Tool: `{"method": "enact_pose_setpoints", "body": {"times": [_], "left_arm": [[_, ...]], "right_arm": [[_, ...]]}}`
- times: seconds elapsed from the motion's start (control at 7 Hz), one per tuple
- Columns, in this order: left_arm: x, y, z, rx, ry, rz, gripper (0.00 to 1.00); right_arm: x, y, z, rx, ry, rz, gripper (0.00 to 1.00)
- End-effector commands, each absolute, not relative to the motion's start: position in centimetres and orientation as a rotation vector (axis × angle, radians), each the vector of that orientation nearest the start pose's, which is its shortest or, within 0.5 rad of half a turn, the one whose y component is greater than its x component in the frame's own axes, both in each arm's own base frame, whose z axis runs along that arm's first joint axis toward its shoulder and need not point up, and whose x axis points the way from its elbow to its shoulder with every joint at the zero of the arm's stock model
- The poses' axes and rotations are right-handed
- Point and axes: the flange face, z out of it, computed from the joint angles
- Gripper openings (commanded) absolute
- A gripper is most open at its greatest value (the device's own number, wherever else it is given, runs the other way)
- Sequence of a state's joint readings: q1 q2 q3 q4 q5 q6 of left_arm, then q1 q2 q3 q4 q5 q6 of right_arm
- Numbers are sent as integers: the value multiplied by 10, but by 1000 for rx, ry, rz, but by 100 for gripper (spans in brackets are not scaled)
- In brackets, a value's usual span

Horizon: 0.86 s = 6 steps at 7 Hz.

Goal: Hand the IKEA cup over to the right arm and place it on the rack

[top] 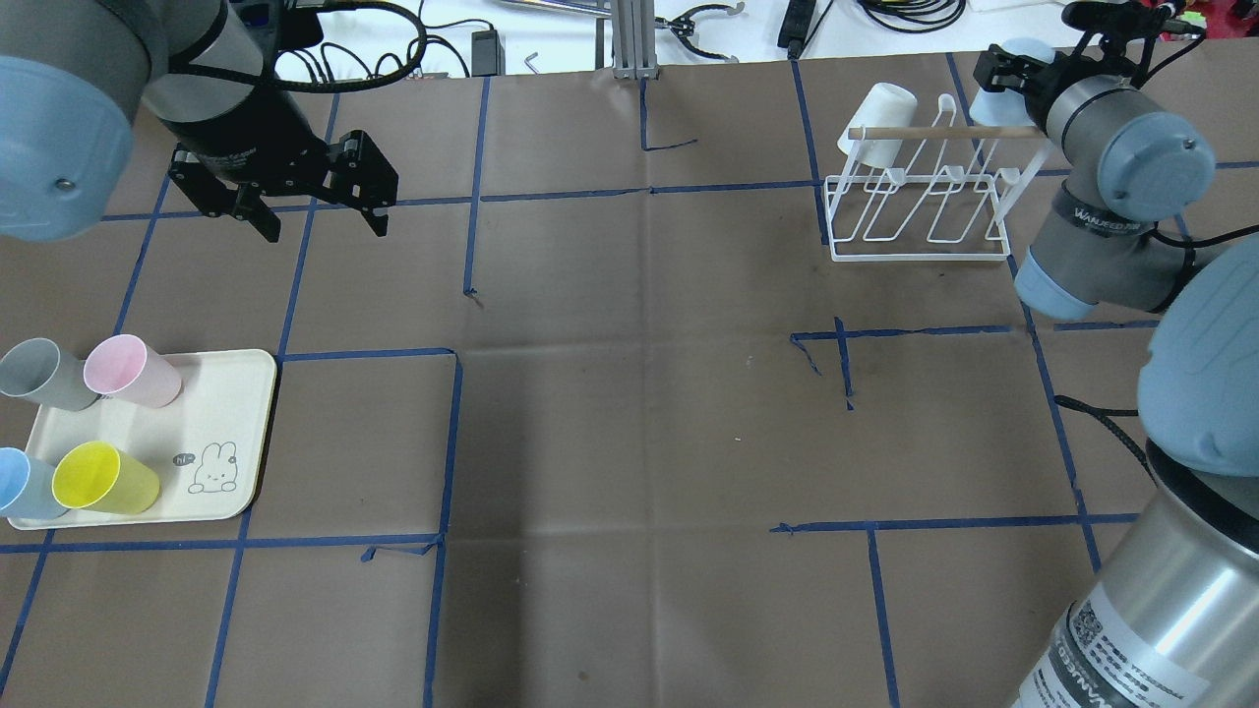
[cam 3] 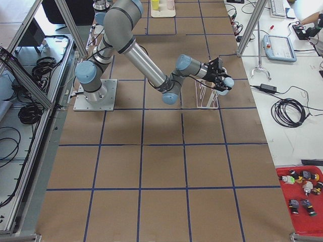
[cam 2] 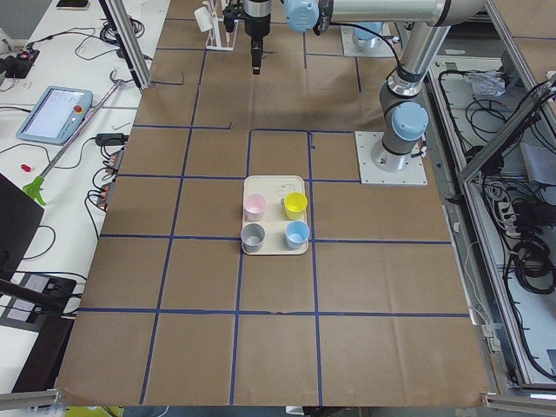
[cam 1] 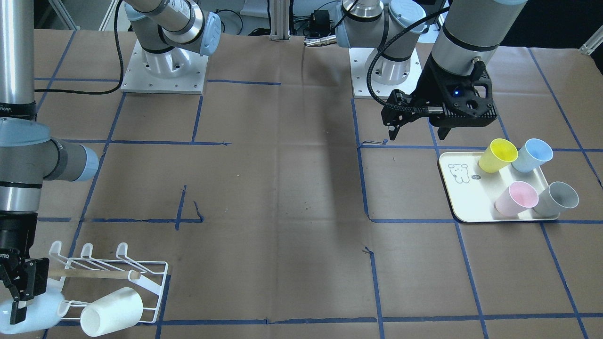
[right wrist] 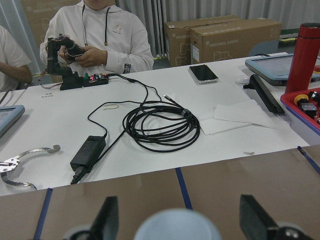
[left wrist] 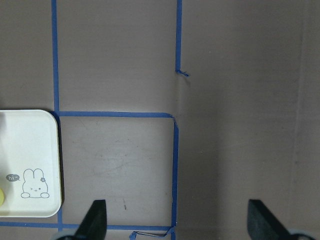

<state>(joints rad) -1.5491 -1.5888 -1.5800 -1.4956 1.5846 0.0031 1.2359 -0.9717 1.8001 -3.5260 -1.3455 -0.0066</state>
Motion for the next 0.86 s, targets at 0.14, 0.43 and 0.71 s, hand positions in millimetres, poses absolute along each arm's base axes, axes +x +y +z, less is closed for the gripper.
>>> {"method": "enact_pose_setpoints", "body": {"times": [0.14,0.43,0.71], "left_arm": [[-121,-507,482,-29,3126,-76,100],[-121,-507,482,-32,3126,-76,100],[-121,-507,482,-29,3126,-76,100]], "right_arm": [[-62,-652,276,245,2628,-1693,100],[-61,-651,289,235,2616,-1716,100],[-53,-645,329,249,2672,-1578,100]]}}
